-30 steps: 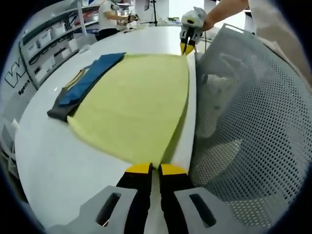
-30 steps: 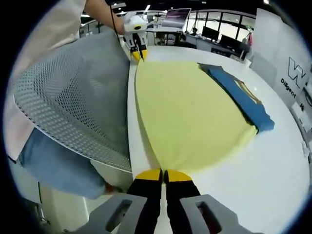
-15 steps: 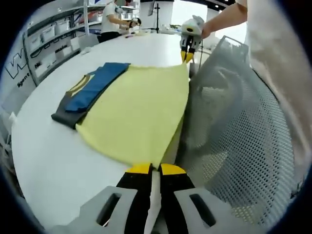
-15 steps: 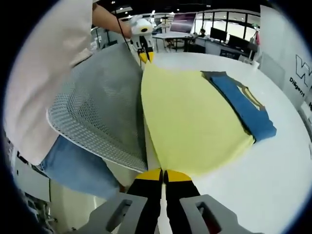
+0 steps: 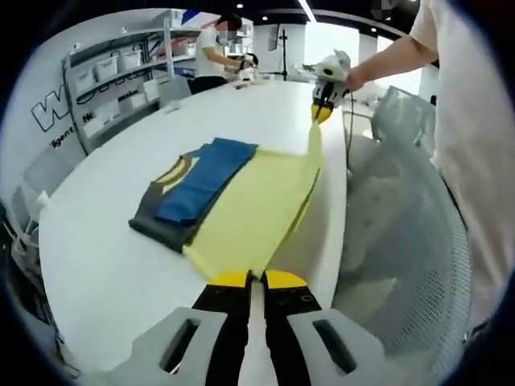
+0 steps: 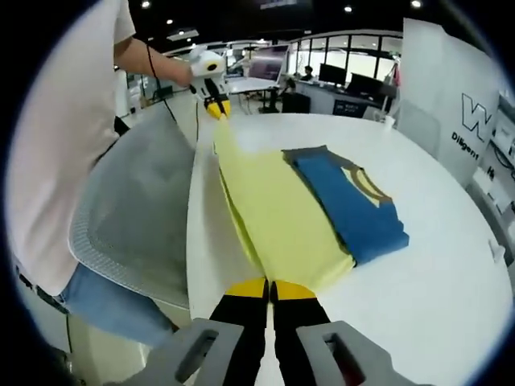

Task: Fold the garment on the visible template until the final outline fits inside the template.

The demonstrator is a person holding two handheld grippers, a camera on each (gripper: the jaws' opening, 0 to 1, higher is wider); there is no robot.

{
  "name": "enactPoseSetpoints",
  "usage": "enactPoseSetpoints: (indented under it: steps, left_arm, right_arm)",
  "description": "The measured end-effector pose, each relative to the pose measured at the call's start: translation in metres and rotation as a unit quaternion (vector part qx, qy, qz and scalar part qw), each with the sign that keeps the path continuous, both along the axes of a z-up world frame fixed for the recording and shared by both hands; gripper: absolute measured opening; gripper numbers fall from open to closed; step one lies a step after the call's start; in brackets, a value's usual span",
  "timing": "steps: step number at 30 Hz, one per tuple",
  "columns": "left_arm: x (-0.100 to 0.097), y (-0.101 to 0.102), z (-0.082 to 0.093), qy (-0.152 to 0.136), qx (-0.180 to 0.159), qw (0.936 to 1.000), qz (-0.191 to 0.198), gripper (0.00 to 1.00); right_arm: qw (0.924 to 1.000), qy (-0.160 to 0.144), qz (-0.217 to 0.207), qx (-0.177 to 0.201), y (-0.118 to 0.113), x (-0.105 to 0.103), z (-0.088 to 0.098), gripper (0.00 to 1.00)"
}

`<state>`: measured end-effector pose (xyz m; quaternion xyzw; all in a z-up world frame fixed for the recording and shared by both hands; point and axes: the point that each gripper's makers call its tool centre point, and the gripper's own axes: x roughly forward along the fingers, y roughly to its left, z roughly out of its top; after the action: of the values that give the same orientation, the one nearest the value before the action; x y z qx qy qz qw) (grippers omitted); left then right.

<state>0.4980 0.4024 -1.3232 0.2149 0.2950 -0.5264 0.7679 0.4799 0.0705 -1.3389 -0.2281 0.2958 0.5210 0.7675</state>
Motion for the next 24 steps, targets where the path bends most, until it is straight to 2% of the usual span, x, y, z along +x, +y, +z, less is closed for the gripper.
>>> enactPoseSetpoints:
  steps: [6, 14, 19, 24]
  left_arm:
    - [0.046, -0.001, 0.017, -0.014, 0.003, 0.9999, 0.008, 0.03]
    - [0.105, -0.008, 0.030, -0.017, -0.003, 0.9995, 0.025, 0.03]
    - [0.147, -0.010, 0.032, -0.021, -0.005, 0.9989, 0.043, 0.03]
    - [0.182, -0.017, 0.020, -0.014, 0.004, 0.9989, 0.045, 0.03]
  right_arm:
    - [0.9990, -0.019, -0.036, 0.021, -0.003, 0.048, 0.018, 0.00]
    - [0.9964, -0.035, -0.071, 0.030, -0.011, 0.109, 0.029, 0.00]
    - [0.9943, -0.040, -0.093, 0.033, -0.014, 0.146, 0.031, 0.00]
    - [0.9924, -0.036, -0.113, 0.031, -0.018, 0.181, 0.022, 0.00]
